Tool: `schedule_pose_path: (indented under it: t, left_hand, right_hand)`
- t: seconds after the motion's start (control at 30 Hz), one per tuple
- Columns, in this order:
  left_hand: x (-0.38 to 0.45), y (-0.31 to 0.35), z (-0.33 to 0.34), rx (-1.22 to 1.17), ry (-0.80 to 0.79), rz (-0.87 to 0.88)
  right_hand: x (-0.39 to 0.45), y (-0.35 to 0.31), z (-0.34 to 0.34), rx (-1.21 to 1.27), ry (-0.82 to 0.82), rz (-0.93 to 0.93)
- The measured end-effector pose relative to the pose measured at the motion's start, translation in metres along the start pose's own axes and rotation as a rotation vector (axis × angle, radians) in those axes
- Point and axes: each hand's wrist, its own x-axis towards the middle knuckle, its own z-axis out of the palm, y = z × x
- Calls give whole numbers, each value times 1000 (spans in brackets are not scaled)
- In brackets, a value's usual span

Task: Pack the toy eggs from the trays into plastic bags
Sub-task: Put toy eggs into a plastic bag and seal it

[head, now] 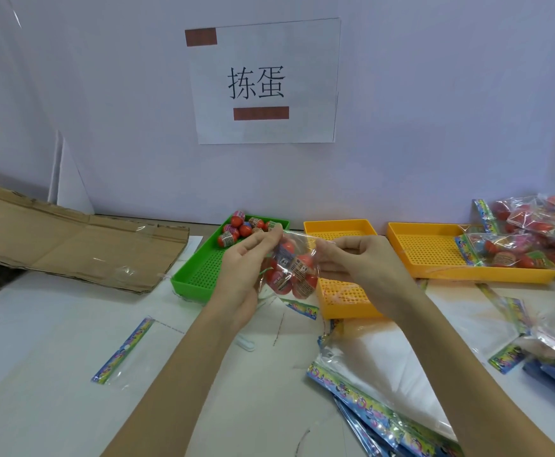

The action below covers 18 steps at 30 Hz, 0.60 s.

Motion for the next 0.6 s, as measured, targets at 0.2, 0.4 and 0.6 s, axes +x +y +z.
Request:
schedule_pose_path:
  t: [0.2, 0.4, 0.6]
  left_hand:
    - [1, 0, -1, -2, 60, 65]
    - [1, -1, 1, -116, 195, 124]
    - [6, 0, -4, -35, 112, 64]
  right_hand:
    - [-1, -5, -4, -91, -16, -9]
    - [-3, -4, 4, -69, -134, 101]
    - [-1, -6, 3, -117, -16, 25]
